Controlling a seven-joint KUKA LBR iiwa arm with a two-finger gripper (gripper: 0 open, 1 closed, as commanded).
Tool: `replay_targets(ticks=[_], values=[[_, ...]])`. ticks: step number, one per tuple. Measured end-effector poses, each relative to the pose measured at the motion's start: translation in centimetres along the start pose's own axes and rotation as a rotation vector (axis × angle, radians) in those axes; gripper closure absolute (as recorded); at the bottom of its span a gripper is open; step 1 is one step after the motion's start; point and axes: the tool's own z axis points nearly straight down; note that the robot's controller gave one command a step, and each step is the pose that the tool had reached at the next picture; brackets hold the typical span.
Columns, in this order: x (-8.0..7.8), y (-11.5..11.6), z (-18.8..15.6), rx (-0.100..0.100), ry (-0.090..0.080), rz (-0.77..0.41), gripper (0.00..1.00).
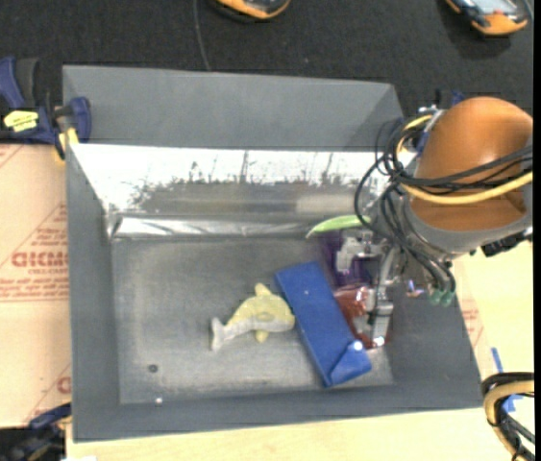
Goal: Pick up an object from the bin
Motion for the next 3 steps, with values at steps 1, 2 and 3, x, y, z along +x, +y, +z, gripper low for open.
replay_targets(ticks=[1, 2, 3], values=[[-0.1, 0.0, -0.5, 0.001, -0.009, -0.002, 0.0], [-3.0, 4.5, -0.4, 0.0, -0.01, 0.048, 0.0], [-7.1, 6.6, 6.3, 0.002, -0.015, 0.02, 0.0]])
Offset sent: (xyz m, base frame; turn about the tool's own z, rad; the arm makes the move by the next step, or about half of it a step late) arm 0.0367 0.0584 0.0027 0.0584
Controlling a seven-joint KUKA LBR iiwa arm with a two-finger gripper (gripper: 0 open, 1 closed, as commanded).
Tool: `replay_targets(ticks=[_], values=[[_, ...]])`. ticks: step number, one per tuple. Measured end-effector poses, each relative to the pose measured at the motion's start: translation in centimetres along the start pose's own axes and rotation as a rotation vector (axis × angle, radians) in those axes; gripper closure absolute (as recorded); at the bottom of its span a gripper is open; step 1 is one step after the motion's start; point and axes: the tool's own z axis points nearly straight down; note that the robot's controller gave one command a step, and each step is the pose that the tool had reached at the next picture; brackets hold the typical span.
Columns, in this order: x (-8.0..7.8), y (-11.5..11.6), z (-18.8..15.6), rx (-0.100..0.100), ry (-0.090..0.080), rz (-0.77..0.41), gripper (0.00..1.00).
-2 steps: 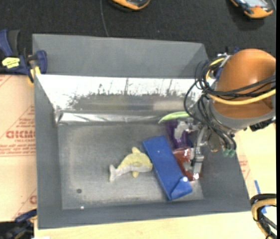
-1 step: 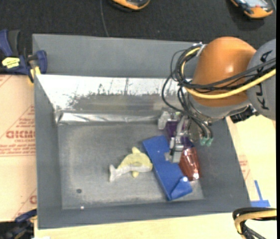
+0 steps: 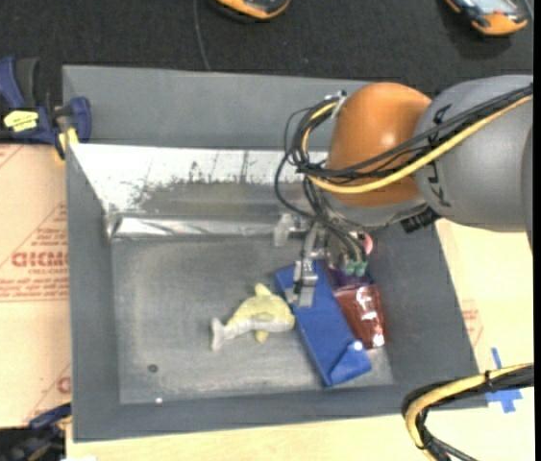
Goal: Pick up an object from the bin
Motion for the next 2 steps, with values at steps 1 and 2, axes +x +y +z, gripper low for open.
replay_targets(ticks=[1, 2], values=[[3.9, 2.5, 1.9, -0.004, -0.004, 0.065, 0.0], [4.6, -1.2, 2.0, -0.003, -0.001, -0.025, 0.0]])
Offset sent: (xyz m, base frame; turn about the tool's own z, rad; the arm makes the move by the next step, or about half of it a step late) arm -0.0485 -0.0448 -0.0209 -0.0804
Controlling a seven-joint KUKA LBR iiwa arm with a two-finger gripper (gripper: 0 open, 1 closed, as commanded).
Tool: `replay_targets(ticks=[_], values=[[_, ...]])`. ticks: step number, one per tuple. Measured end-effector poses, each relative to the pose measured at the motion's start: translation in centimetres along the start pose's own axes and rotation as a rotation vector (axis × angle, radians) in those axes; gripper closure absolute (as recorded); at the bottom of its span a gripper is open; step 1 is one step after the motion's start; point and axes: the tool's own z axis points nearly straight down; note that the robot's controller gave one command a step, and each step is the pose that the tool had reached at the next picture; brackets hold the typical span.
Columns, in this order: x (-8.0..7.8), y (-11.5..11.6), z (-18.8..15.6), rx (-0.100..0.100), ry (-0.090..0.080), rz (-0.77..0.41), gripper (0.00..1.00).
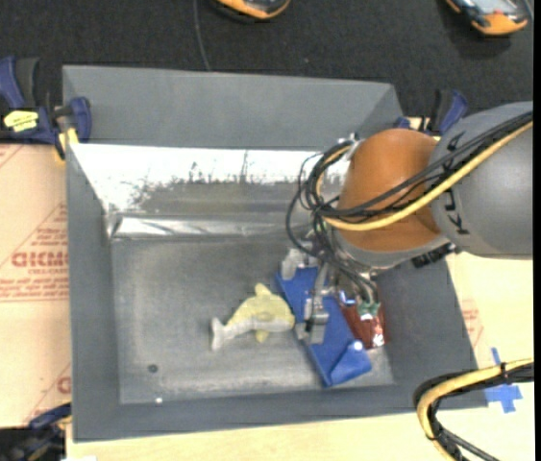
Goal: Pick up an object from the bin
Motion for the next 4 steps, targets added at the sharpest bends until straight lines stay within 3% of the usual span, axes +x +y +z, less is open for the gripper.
replay_targets(ticks=[1, 2, 3, 4], values=[[-0.3, -1.1, 6.5, -0.001, -0.006, -0.068, 0.0], [-0.9, 3.1, 8.3, 0.003, -0.011, -0.079, 0.0], [-7.7, 3.1, 8.2, 0.002, -0.012, -0.205, 1.0], [-7.7, 3.1, 8.2, 0.002, -0.012, -0.205, 1.0]])
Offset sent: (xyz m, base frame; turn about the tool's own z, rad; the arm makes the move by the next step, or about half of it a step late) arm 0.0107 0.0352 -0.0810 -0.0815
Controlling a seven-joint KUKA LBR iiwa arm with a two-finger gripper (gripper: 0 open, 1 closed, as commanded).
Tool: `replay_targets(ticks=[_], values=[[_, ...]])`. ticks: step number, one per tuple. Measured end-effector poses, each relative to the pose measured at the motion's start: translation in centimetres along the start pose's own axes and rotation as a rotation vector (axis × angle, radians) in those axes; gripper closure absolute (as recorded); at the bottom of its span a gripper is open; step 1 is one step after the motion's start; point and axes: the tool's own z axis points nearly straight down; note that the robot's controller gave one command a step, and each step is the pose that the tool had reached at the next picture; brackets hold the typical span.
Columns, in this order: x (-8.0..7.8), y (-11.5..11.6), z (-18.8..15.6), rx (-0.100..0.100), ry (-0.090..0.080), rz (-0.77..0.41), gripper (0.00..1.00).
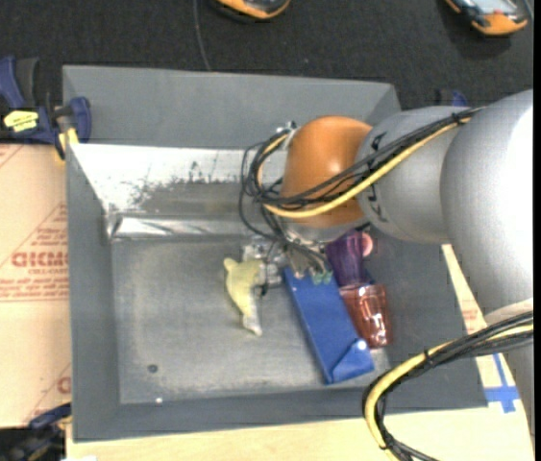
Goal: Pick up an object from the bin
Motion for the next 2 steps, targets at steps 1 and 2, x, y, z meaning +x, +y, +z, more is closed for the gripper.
replay_targets(ticks=[1, 2], values=[[0.3, -0.1, -5.6, 0.0, 0.006, 0.002, 1.0], [-1.0, -0.5, -12.0, -0.001, 0.005, 0.049, 1.0]])
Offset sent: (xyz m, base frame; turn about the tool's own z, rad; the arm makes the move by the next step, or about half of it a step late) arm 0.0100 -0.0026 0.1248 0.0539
